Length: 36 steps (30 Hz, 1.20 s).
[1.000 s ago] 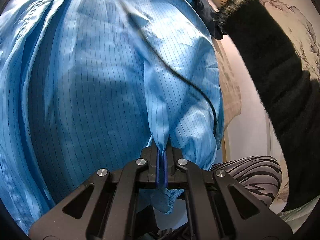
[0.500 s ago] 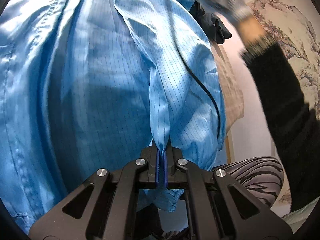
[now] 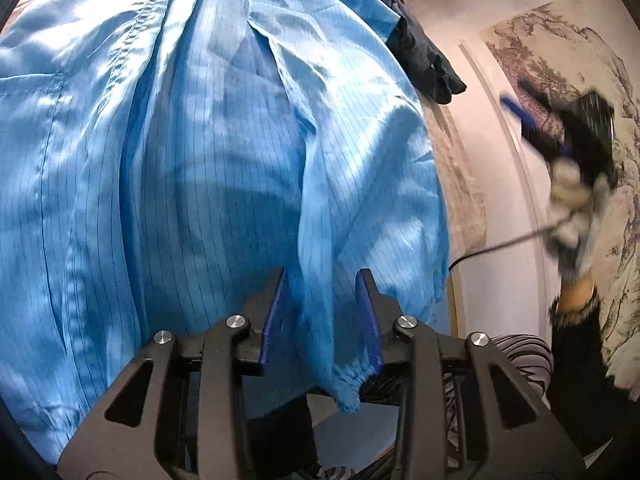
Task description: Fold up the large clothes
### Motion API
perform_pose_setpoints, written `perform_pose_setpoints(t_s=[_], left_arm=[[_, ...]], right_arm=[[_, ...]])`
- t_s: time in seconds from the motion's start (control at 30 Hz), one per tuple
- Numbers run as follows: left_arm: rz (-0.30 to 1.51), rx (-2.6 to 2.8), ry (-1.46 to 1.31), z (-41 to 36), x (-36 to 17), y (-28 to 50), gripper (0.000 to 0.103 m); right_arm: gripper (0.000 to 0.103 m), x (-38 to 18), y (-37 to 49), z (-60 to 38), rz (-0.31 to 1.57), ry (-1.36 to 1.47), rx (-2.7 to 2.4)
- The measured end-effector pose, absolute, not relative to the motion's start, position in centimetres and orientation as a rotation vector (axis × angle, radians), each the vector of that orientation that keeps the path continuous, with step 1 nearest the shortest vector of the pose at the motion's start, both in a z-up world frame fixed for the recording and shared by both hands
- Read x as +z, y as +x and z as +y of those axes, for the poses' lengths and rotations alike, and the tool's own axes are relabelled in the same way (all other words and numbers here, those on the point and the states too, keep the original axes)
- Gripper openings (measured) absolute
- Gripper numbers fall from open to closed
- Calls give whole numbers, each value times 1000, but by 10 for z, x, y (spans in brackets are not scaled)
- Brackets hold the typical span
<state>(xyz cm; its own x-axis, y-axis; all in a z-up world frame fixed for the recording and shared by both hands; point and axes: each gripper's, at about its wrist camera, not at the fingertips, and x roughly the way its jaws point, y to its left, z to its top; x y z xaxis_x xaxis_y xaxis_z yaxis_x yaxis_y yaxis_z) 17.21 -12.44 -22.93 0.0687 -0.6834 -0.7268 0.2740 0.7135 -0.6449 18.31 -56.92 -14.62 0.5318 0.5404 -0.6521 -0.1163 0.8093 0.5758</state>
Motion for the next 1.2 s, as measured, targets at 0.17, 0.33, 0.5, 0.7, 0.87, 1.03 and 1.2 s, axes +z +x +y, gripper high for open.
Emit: perform_pose_setpoints(t_s=[0.17,0.33,0.5,0.7,0.87,1.03,1.2], left_arm=[[1289,-740,-380,-126,-223,158,34],[1270,-735,-397,-129,-224,153,25],[1288,-761,-441,-141,-232,151,2],[1283,-852,-519,-152,-222,136,1],[1331,-791,-396,-160,-242,135,1],[1290,-766,-348,-153,-233,134,1],[1247,-758,-331,-144,-217,131,1]], right_arm=[[42,-190,146,-534,1089,463,431],[42,-238,155,-503,1195,407,425],[3,-249,165,-478,1217,341,449],[0,-212,141,-508,1090,350,437],[0,-223,132,-538,1120,355,358],[2,-246,138,-532,1203,304,354],[6,-227,137,-552,1133,401,419]])
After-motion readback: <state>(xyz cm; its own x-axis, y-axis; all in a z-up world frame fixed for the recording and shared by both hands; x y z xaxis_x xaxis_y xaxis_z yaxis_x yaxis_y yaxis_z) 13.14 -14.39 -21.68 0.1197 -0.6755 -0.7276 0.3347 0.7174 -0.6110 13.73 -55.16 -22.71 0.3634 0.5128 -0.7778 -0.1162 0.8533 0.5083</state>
